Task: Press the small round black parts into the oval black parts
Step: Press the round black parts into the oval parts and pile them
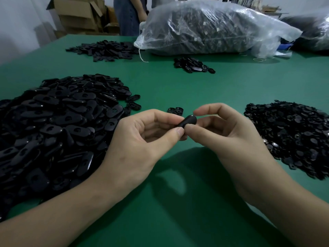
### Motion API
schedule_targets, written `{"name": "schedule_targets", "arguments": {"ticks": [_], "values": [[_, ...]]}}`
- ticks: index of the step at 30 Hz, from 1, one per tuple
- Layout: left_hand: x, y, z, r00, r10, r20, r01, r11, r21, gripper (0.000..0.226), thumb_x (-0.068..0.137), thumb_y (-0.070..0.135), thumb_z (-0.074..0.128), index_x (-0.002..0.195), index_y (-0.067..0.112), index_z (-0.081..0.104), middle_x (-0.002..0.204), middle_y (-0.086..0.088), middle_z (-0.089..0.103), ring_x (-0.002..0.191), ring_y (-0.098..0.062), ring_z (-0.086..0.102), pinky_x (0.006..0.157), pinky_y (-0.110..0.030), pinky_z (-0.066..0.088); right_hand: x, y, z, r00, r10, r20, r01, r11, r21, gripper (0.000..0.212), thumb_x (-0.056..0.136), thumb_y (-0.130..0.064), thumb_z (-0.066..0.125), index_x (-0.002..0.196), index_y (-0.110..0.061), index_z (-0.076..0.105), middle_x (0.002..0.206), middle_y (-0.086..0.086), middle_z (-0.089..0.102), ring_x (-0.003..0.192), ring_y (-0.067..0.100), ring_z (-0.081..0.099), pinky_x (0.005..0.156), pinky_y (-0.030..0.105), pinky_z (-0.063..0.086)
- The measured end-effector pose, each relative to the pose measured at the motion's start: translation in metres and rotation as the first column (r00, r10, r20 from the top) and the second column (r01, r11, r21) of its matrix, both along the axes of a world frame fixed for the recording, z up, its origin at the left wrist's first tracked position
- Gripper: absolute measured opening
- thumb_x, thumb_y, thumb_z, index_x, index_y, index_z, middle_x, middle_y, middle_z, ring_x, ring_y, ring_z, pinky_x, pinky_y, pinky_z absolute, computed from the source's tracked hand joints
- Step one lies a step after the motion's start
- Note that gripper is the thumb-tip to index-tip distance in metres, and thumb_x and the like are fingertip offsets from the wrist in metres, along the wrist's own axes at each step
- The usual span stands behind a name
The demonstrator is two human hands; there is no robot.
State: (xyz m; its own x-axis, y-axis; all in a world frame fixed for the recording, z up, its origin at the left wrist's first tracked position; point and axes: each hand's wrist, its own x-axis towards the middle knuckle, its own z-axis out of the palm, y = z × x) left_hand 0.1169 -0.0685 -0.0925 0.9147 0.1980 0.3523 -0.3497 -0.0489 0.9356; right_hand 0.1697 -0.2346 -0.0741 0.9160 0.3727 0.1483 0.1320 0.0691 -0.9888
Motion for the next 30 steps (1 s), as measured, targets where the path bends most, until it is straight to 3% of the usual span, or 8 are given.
{"name": "schedule_targets", "arguments": {"ticks": [3, 6, 10, 15, 30], "values": [[0.0007, 0.0008, -0.0012, 1.000, 0.001, 0.007, -0.001, 1.000, 0.025, 0.015, 0.086, 0.010, 0.073, 0.097, 0.019, 0.076, 0.093, -0.001, 0.081, 0.089, -0.017, 0.078, 0.082, -0.022, 0.060, 0.0021, -0.0011, -0.0002, 0.986, 0.094, -0.135, -0.090, 0.995, 0.037, 0.023, 0.071, -0.022, 0.081, 0.093, -0.017, 0.074, 0.080, 0.002, 0.070, 0.070, 0.012, 0.064, 0.069, 0.028, 0.052], [0.0018, 0.0010, -0.0025, 1.000, 0.019, 0.006, -0.019, 0.998, 0.061, 0.018, 0.084, 0.011, 0.077, 0.096, 0.024, 0.078, 0.095, 0.001, 0.081, 0.091, -0.015, 0.078, 0.084, -0.022, 0.060, 0.0023, -0.0012, -0.0005, 0.970, 0.150, -0.190, -0.135, 0.987, 0.092, 0.020, 0.068, -0.020, 0.081, 0.087, -0.013, 0.076, 0.080, 0.008, 0.069, 0.067, 0.014, 0.062, 0.063, 0.027, 0.056], [0.0021, 0.0003, -0.0027, 1.000, 0.015, 0.004, -0.015, 0.996, 0.090, 0.023, 0.084, 0.009, 0.079, 0.100, 0.026, 0.079, 0.096, 0.005, 0.081, 0.091, -0.012, 0.078, 0.083, -0.017, 0.058, 0.0020, -0.0013, -0.0003, 0.965, 0.156, -0.211, -0.137, 0.985, 0.102, 0.024, 0.067, -0.017, 0.081, 0.087, -0.006, 0.074, 0.076, 0.009, 0.069, 0.064, 0.016, 0.061, 0.065, 0.024, 0.056], [0.0022, -0.0013, -0.0018, 0.999, 0.047, -0.003, -0.047, 0.991, 0.124, 0.021, 0.081, 0.017, 0.077, 0.097, 0.031, 0.078, 0.090, 0.008, 0.080, 0.086, -0.009, 0.078, 0.079, -0.015, 0.057, 0.0009, -0.0003, -0.0004, 0.957, 0.161, -0.239, -0.140, 0.985, 0.103, 0.022, 0.064, -0.018, 0.083, 0.084, -0.010, 0.076, 0.078, 0.009, 0.069, 0.066, 0.015, 0.061, 0.068, 0.024, 0.057], [-0.0001, -0.0011, -0.0010, 0.992, 0.121, 0.047, -0.127, 0.981, 0.145, 0.017, 0.080, 0.015, 0.076, 0.091, 0.028, 0.076, 0.088, 0.007, 0.080, 0.083, -0.011, 0.078, 0.078, -0.018, 0.059, -0.0031, 0.0051, -0.0040, 0.932, 0.228, -0.280, -0.160, 0.956, 0.245, 0.023, 0.070, -0.013, 0.078, 0.093, -0.011, 0.076, 0.085, 0.006, 0.070, 0.075, 0.013, 0.065, 0.072, 0.024, 0.057]]}}
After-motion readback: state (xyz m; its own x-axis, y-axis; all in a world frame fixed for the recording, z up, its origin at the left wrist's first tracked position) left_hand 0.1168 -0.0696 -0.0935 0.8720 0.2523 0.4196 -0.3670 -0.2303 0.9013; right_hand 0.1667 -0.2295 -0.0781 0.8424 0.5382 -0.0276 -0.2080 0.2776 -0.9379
